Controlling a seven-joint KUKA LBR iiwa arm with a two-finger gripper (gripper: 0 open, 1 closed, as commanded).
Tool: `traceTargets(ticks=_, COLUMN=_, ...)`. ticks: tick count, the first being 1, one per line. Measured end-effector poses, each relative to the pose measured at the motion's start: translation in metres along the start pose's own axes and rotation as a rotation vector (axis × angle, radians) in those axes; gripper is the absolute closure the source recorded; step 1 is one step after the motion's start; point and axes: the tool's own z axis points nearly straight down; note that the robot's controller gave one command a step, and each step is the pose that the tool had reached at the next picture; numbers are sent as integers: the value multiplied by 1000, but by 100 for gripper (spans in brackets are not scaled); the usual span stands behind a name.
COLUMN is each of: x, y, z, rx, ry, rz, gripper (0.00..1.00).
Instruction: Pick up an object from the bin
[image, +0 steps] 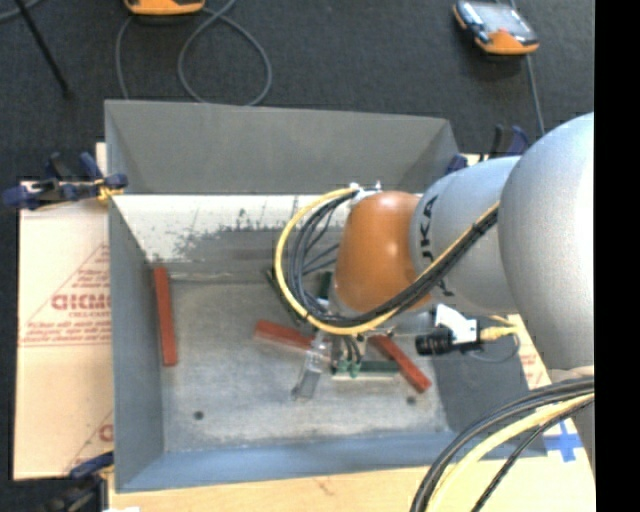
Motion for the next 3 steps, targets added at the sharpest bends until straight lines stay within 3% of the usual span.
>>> traceTargets(ticks=1, x=-68, y=-26, z=27, rx=-4, ry=-11, rz=81, gripper=0)
traceTargets(ticks=2, x=-66, y=-25, z=24, rx=-2, ry=-3, rz=79, gripper=100)
traceTargets(ticks=3, x=-85, y=-32, z=-85, rx=-6, ry=-15, rz=113, gripper=100)
